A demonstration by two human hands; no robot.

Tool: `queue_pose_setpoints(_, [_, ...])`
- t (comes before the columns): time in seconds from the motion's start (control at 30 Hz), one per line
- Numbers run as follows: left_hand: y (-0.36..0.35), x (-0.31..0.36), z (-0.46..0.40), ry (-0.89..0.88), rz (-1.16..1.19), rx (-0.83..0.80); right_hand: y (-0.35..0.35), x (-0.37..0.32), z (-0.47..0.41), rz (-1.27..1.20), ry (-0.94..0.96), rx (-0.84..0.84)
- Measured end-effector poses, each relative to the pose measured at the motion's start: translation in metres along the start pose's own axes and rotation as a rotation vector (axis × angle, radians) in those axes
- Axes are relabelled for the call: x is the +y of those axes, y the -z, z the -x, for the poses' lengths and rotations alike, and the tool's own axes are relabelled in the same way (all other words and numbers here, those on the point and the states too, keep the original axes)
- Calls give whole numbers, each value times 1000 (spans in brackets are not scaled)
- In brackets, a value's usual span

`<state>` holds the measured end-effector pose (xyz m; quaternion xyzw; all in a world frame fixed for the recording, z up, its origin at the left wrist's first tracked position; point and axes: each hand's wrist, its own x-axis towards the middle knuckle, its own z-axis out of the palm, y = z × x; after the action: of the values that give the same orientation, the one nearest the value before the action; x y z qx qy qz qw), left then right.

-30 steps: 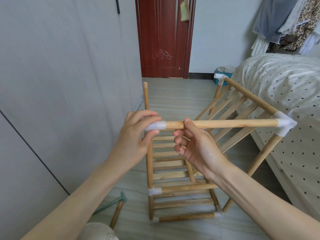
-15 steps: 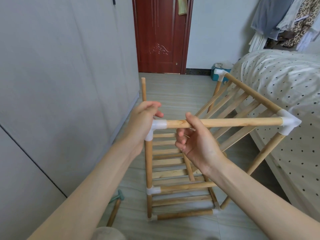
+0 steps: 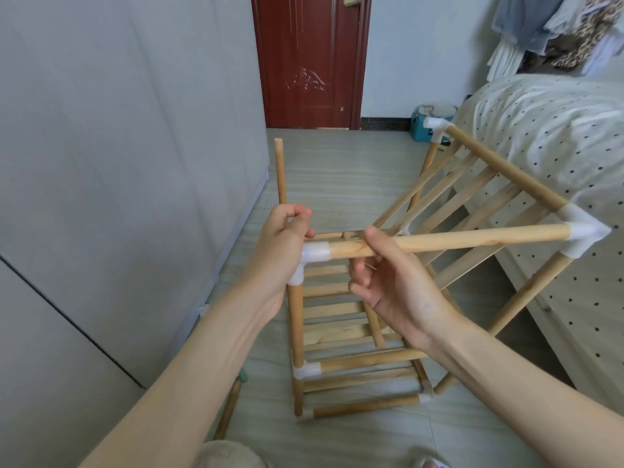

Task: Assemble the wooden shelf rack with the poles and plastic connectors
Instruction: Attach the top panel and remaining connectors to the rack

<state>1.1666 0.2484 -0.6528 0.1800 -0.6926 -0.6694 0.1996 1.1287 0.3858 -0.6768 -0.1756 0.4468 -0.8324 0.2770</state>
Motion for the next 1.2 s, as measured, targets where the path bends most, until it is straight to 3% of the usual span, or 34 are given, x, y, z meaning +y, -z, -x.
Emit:
queue_pose_setpoints(0.07, [2, 2, 4, 11, 84, -35, -5, -3, 3, -85, -49, 113])
queue_pose_setpoints(0.13, [4, 5, 6, 29, 197, -40, -11, -13, 2, -331, -63, 297])
queue_pose_setpoints(0.27, [3, 9, 11, 171, 406, -42, -16, -38, -2, -768, 63, 539])
queue_pose_setpoints(0.43, [-11, 11, 23, 346, 467, -156, -11, -45, 0, -856, 134, 551])
queue_pose_setpoints(0.53, [-22, 13, 24, 282, 340, -106, -7, -48, 1, -828, 124, 537])
queue_pose_setpoints(0.7, [-28, 8, 23, 118, 334, -28, -7, -46, 2, -806, 121, 520])
queue_pose_setpoints(0.93, [-33, 3, 27, 100, 364, 53, -10, -42, 5, -835, 172, 542])
queue_pose_setpoints(1.2, [-26, 6, 18, 198, 410, -189, -9, -42, 0, -847, 188, 523])
